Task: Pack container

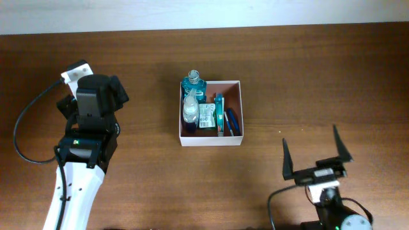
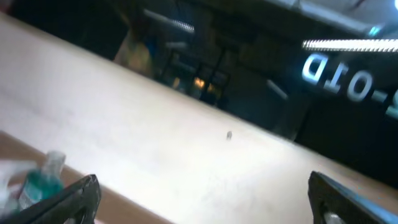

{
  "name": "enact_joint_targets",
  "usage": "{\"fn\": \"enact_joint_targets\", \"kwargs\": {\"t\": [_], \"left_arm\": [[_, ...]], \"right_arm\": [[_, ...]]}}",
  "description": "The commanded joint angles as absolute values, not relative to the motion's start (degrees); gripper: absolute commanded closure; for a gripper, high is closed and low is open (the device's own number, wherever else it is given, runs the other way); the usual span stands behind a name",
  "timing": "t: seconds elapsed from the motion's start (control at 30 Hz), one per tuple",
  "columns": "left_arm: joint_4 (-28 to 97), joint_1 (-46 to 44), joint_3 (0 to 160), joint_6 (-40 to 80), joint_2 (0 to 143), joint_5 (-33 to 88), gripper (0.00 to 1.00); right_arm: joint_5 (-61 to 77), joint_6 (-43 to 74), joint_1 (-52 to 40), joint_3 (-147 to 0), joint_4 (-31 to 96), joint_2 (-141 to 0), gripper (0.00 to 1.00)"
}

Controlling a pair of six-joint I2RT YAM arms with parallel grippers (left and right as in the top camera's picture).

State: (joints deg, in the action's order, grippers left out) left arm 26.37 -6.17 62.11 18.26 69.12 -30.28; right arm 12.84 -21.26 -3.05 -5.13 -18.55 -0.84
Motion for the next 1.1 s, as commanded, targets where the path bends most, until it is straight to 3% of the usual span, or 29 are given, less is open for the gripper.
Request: {"fn": "enact_joint_targets", "kwargs": {"t": [0.0, 1.07], "left_arm": [[26.26, -5.96, 62.5, 19.07, 69.43, -30.89, 0.0], [26.26, -5.96, 62.5, 19.05, 69.43, -30.89, 0.01]], "right_arm": [[11.35, -21.19, -2.5, -1.63, -18.65, -0.19, 0.02], [8.32, -20.73, -2.55, -0.32, 3.68, -0.25, 0.01]]}}
